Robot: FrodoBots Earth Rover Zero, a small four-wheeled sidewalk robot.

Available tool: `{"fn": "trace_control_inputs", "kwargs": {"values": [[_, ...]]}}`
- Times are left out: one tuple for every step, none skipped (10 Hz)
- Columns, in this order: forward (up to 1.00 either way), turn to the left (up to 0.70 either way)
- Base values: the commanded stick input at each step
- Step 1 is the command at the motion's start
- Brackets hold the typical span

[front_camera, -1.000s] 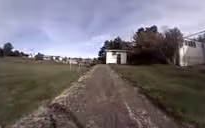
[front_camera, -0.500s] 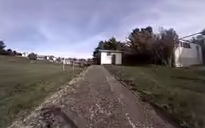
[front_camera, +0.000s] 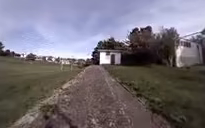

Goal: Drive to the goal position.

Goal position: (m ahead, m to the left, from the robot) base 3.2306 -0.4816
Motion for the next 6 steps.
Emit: {"fn": "trace_control_inputs", "kwargs": {"values": [[0.85,0.0],[0.85,0.0],[0.85,0.0],[0.85,0.0],[0.85,0.0],[0.85,0.0]]}}
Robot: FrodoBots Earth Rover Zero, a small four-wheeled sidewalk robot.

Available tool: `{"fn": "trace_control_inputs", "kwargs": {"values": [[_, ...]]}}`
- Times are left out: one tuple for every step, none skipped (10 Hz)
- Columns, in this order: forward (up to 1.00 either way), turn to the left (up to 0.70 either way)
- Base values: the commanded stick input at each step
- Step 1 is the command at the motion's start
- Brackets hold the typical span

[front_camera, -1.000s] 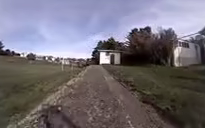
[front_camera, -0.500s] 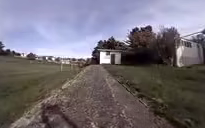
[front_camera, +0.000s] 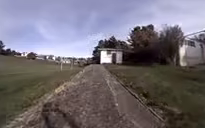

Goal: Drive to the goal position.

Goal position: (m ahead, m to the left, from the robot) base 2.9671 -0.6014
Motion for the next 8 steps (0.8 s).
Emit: {"fn": "trace_control_inputs", "kwargs": {"values": [[0.85,0.0],[0.85,0.0],[0.85,0.0],[0.85,0.0],[0.85,0.1],[0.85,0.13],[0.85,0.09],[0.85,0.05]]}}
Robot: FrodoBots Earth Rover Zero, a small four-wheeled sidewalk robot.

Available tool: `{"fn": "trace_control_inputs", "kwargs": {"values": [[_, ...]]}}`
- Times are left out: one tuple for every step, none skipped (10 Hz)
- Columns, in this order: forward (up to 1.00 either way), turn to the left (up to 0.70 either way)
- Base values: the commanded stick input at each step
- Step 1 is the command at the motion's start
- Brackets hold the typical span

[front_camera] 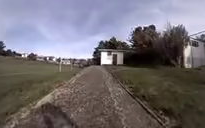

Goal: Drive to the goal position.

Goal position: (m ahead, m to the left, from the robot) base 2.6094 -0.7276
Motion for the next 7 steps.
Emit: {"fn": "trace_control_inputs", "kwargs": {"values": [[0.85,0.01],[0.85,0.0],[0.85,0.0],[0.85,0.0],[0.85,0.0],[0.85,0.0],[0.85,0.0]]}}
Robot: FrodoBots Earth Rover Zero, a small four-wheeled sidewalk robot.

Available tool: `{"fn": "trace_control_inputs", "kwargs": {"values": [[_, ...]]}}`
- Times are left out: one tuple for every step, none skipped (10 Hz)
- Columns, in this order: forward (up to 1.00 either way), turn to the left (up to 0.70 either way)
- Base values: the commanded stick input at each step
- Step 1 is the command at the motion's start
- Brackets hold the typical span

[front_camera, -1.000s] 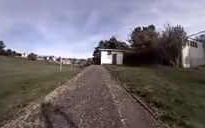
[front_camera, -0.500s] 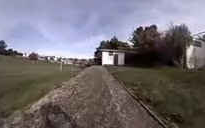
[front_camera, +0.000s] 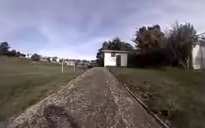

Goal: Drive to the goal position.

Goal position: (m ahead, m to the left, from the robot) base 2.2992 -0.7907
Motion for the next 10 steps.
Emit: {"fn": "trace_control_inputs", "kwargs": {"values": [[0.85,0.0],[0.85,0.0],[0.85,0.0],[0.85,0.0],[0.85,0.0],[0.85,0.0],[0.85,0.0],[0.85,0.0],[0.85,0.0],[0.85,0.0]]}}
